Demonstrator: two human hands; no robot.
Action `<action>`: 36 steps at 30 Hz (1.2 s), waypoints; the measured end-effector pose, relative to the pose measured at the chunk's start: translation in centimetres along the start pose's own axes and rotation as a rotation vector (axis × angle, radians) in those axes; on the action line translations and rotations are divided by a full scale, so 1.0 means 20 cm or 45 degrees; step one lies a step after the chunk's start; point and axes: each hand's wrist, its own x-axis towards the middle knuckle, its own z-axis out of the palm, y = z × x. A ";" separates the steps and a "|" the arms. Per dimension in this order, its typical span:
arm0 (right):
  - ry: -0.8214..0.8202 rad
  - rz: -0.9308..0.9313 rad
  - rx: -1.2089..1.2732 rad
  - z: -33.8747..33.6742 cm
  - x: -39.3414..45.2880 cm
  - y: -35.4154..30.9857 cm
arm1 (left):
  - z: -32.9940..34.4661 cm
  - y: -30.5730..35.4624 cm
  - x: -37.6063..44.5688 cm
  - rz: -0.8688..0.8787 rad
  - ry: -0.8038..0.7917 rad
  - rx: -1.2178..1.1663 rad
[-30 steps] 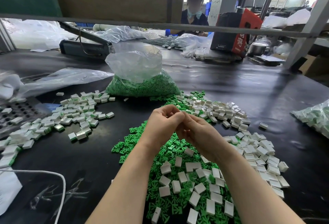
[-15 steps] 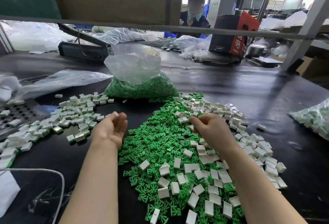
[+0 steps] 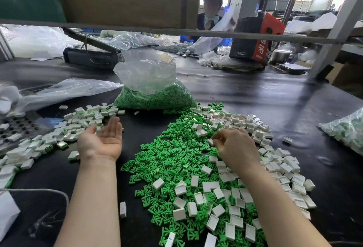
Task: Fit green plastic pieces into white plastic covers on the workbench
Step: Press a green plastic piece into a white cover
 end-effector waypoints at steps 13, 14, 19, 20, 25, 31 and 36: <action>-0.123 0.033 -0.144 0.09 0.02 0.01 | 0.13 -0.39 -0.18 0.110 -0.461 1.450; -0.130 0.035 -0.133 0.09 0.02 0.01 | 0.13 -0.41 -0.19 0.112 -0.494 1.500; -0.178 -0.001 -0.068 0.09 0.02 -0.02 | 0.14 -0.47 -0.23 0.113 -0.566 1.677; -0.159 -0.017 -0.059 0.09 0.02 -0.02 | 0.13 -0.47 -0.23 0.119 -0.573 1.700; -0.024 -0.070 0.298 0.05 0.02 -0.04 | 0.13 -0.50 -0.24 0.147 -0.653 1.766; -0.016 -0.167 0.862 0.00 0.02 -0.11 | 0.15 -0.54 -0.27 0.222 -0.805 1.591; -0.087 -0.101 0.711 0.01 0.02 -0.09 | 0.14 -0.52 -0.25 0.318 -0.795 1.452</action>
